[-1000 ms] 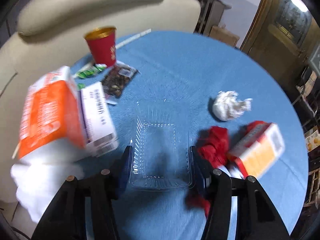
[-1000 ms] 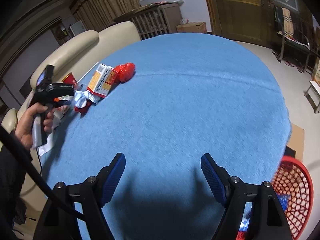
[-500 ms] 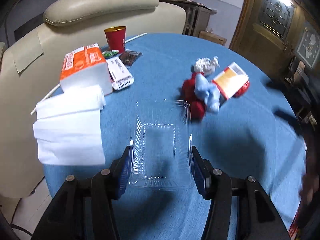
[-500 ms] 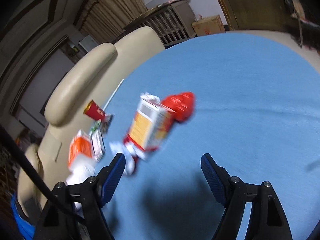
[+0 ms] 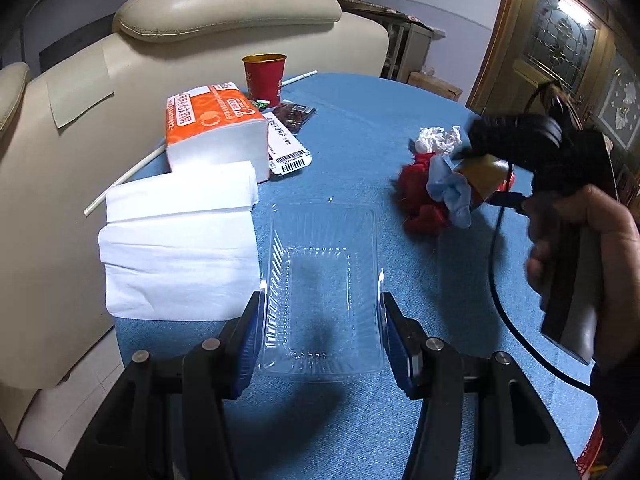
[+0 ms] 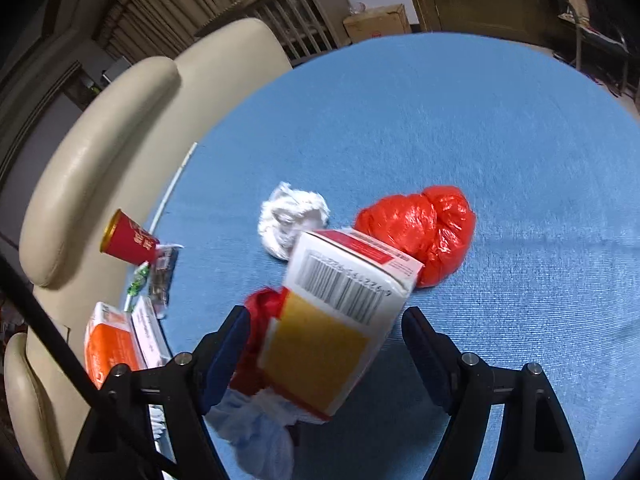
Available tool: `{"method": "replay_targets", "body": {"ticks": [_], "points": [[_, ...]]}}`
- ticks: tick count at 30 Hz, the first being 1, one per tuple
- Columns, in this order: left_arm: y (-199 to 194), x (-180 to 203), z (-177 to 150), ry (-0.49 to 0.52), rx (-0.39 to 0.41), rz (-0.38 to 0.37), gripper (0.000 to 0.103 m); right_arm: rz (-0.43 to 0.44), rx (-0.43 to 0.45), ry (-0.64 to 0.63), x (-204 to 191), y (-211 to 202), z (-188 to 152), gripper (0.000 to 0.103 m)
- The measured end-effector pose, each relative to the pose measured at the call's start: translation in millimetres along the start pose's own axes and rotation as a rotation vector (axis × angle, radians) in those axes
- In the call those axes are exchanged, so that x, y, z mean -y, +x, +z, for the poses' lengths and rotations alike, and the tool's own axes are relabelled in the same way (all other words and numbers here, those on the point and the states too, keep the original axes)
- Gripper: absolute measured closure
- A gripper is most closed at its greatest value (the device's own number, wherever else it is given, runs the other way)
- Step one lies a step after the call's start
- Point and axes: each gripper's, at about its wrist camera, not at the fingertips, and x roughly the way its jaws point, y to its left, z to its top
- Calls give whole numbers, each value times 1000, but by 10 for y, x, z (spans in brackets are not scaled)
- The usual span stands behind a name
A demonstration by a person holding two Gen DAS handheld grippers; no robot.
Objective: Collect trash
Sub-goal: 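Carry the clear tray and the carton with both grippers toward the red basket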
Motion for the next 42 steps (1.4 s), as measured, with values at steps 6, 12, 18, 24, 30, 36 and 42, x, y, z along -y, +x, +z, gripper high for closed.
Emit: {"method": "replay_targets", "body": {"ticks": [6, 12, 18, 24, 30, 36, 42], "points": [[-52, 126, -18, 7, 6, -30, 46, 22, 11, -44, 230, -309, -123, 43], [-147, 411, -103, 46, 6, -56, 46, 41, 74, -104, 546, -902, -381, 44], [-246, 718, -285, 84, -13, -70, 46, 17, 84, -131, 1017, -1267, -704, 53], [-329, 915, -426, 126, -22, -65, 46, -4, 32, -189, 1317, -1314, -965, 41], [-302, 1025, -480, 153, -39, -59, 46, 23, 51, -230, 1421, -1375, -1097, 31], [-227, 1014, -522, 156, -53, -56, 46, 48, 75, -210, 1363, -1228, -1018, 31], [-116, 919, -505, 134, -68, -55, 46, 56, 53, -190, 1262, -963, -886, 37]]}}
